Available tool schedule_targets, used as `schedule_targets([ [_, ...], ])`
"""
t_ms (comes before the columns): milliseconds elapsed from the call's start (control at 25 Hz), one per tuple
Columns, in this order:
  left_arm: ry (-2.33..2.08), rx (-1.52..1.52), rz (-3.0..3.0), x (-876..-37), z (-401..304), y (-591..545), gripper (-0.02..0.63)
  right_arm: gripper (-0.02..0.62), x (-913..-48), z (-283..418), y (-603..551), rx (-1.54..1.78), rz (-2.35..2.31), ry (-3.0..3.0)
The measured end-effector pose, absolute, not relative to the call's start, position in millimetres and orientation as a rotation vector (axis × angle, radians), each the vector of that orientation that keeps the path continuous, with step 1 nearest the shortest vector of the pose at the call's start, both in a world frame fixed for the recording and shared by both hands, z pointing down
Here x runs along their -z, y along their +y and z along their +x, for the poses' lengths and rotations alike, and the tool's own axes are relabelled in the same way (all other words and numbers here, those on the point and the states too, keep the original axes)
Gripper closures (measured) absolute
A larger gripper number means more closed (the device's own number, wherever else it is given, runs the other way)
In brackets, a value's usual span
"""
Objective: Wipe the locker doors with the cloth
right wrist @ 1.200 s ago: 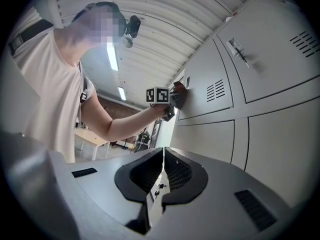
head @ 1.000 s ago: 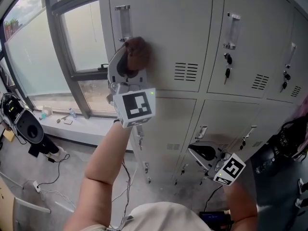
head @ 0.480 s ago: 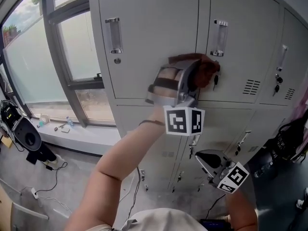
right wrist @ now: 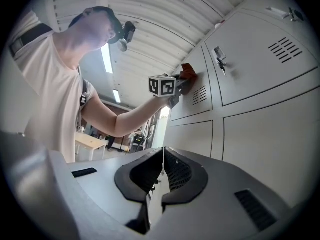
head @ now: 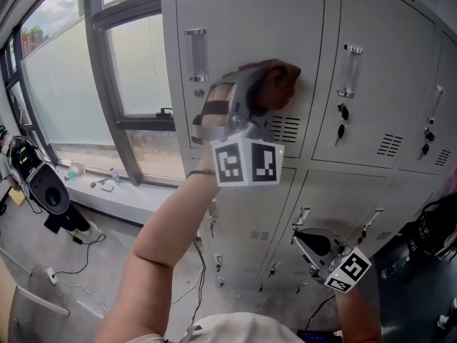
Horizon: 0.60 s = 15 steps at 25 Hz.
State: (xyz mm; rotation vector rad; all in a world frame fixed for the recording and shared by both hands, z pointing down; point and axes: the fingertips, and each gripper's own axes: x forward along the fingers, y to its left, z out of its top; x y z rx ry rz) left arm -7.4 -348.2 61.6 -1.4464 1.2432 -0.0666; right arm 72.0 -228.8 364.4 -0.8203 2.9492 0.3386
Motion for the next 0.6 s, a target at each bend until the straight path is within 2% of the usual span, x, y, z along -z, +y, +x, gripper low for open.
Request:
schedule_targets([
  [200, 1.462, -0.034, -1.458, -49.6, -104.7, -359.2, 0.538, 0.577, -361.8, 50.5, -235.5, -0.347, -0.746, 2.962],
  [400, 1.588, -0.003, -1.302, -56.9, -162.4, -359.5, 0.538, 0.577, -366.4, 25.2, -235.8, -0.368, -0.673, 3.001],
  [600, 1.730, -0.125, -1.309, -53.7, -216.3, -366.9, 0.538, 0.577, -368.4, 20.7, -238.2, -0.361, -0.675, 3.010],
])
